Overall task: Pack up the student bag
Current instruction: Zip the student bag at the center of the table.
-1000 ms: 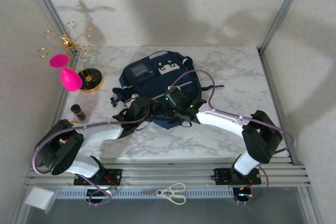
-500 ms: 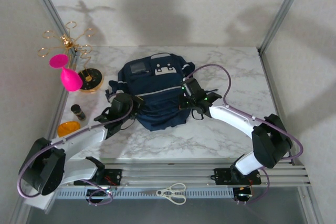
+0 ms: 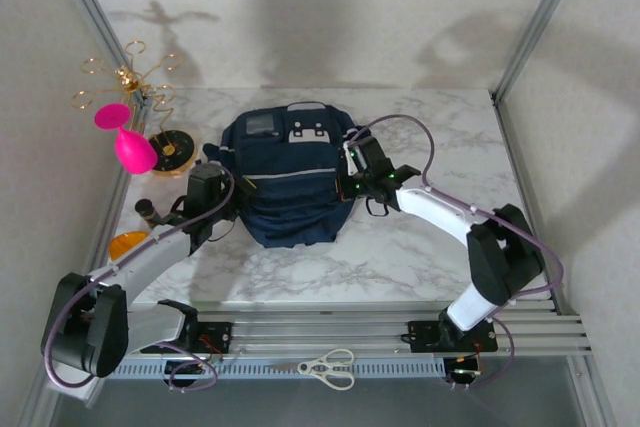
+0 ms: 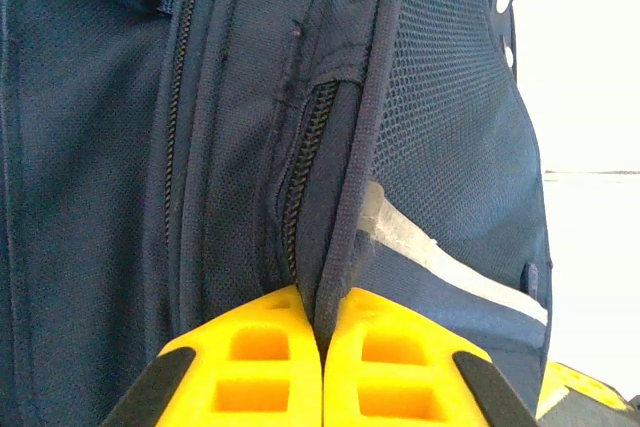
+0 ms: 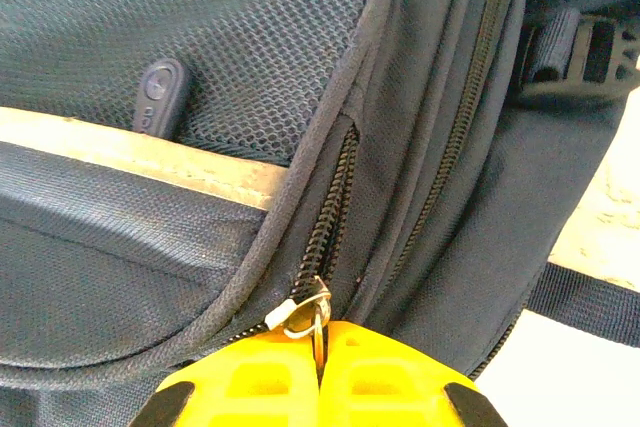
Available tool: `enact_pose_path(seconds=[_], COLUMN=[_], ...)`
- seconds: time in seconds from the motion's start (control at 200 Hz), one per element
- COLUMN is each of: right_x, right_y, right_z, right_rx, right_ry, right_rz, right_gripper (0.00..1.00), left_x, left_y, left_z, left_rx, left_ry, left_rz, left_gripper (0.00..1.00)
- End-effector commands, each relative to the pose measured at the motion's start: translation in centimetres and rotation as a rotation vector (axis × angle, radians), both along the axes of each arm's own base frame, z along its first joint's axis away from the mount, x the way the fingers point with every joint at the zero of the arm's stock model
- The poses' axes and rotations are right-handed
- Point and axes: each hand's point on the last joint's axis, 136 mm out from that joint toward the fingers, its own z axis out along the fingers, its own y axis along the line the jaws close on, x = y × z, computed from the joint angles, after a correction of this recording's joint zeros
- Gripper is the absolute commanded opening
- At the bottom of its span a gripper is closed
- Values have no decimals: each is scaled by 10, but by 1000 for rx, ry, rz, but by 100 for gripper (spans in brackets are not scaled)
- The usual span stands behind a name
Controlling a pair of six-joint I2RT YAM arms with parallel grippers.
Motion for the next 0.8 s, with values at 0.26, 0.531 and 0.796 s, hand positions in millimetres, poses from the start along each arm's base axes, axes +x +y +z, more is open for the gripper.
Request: enact_pose_path(seconds=[0.26,0.531,0.796], right_x=[49,35,30], right_y=[-29,-20,-15], right_z=[8,-10,-14], right_rx=[-20,21,48], right_ry=[-92,-52,-51], right_rz=[-28,19,37], right_gripper=[0,0,0], left_x=[25,11,-9], left_y=[65,-19,-111], left_z=[-4,50,58], left_rx=[234,-79,-411], left_ry=[30,-106,-86], left_rz=[136,14,87], left_gripper=[0,48,55])
